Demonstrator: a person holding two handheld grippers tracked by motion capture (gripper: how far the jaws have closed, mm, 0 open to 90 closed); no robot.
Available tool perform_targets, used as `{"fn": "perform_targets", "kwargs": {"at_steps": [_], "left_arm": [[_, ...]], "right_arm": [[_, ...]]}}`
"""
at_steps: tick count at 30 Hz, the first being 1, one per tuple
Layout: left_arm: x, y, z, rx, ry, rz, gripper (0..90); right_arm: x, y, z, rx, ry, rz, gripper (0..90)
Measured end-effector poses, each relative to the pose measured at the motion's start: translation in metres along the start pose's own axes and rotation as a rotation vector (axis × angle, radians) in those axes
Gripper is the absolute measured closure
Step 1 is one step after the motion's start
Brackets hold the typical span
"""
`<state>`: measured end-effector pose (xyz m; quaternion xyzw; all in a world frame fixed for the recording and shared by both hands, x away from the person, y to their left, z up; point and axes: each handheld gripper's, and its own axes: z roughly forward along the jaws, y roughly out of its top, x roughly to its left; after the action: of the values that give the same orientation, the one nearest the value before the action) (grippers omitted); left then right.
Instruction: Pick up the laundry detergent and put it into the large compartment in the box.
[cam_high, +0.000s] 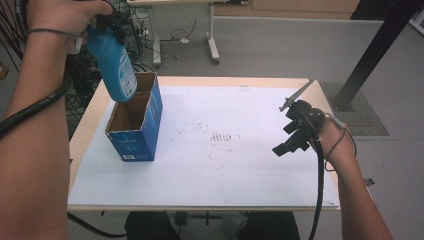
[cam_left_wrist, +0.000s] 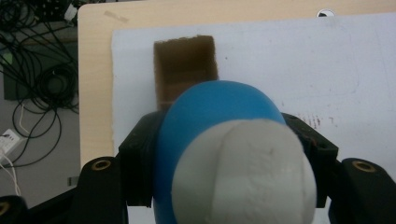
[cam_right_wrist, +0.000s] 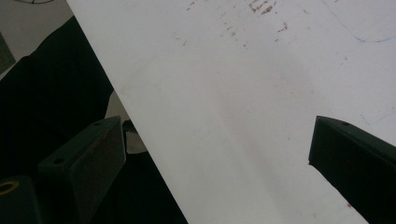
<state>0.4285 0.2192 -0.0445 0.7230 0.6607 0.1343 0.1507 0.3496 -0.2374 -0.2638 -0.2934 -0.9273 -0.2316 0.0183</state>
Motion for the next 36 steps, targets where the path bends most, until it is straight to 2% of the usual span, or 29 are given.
{"fn": "perform_targets", "kwargs": {"at_steps": [11,23,29,36], "left_arm": [[0.009,-0.002,0.019,0.028,-0.007,-0.025,37.5],[0.009,-0.008,0.043,0.052,0.0,-0.032,37.5],[0.012,-0.013,0.055,0.049,-0.009,-0.034,37.5],[0.014,-0.019,0.074,0.066,0.005,-0.039,37.5]], "right_arm": [[0.0,-0.002,0.001,-0.004,0.009,0.005,3.5],[0.0,-0.005,0.0,-0.017,0.012,0.012,3.5],[0.0,-0.008,-0.001,-0.016,0.009,0.014,3.5],[-0.001,-0.009,-0.002,-0.02,0.006,0.018,3.5]]}}
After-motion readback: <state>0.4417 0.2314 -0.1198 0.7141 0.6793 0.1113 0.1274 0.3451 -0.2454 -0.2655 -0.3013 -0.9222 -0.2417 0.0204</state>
